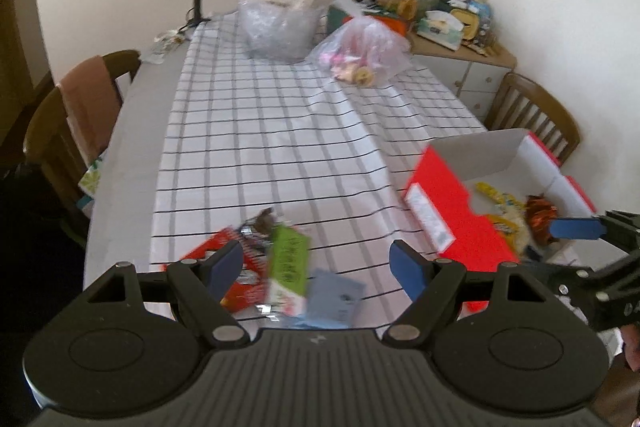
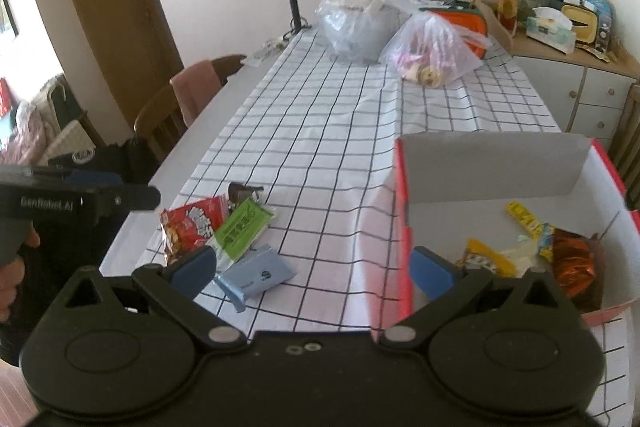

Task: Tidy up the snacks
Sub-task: 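Move both tools back toward the snack pile, then grasp the light-blue packet with the right tool while the left tool grasps the green packet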

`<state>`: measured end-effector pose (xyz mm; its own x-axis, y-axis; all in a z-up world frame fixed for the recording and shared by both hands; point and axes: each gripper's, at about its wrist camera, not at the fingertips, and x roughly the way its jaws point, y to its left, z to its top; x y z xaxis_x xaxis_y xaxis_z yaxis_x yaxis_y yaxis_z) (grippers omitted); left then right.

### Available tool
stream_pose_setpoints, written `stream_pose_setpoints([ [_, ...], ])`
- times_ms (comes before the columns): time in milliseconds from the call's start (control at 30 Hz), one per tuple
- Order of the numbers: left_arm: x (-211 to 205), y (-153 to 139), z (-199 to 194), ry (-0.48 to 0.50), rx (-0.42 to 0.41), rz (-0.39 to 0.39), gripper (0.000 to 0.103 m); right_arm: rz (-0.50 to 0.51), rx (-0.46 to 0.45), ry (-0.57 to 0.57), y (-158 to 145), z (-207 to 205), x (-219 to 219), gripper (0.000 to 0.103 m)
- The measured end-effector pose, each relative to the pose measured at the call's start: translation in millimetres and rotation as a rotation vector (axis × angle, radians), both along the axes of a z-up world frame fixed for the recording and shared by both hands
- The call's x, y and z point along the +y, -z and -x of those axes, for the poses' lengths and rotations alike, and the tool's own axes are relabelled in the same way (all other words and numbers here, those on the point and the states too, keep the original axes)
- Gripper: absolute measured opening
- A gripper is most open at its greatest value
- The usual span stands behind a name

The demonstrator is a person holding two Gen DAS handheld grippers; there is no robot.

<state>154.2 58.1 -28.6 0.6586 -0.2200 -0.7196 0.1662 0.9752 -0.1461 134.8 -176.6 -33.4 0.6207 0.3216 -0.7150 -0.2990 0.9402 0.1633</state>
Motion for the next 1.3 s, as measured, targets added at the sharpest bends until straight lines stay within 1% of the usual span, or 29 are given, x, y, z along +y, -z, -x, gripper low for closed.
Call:
stream_pose_setpoints([
  [167,32,16,-12,-0.037,0.029,0.012,0.080,0.039,0.043,-0.001,20,-10,30,0.103],
  [400,65,39,-15,-0.085,0.058,0.020,0.080,0.080,0.134,0.051,58,-35,71,0.103],
  [600,84,50,-11,-0.116,0.066,0.020,0.080,0.115,0.206,0.156,97,-60,98,0.101],
  [667,89,53,-12,-0.123,0.074,0.024,0.080,0.122,0.225,0.167,106,-67,107,0.101],
  [800,96,61,-12,-0.139,0.084,0.031,0.080,0.188,0.235,0.166,123,-72,122,0.100],
  [967,99,67,-13,-0.150,0.095,0.034,0.080,0.210,0.238,0.161,133,-78,133,0.101],
  [1233,92,69,-19,-0.131,0.091,0.026,0.080,0.221,0.218,0.136,136,-72,127,0.100],
  [1267,91,69,-20,-0.127,0.090,0.024,0.080,0.226,0.224,0.135,136,-72,125,0.098],
  [1300,89,68,-22,-0.123,0.090,0.024,0.080,0.237,0.235,0.131,138,-71,123,0.091],
])
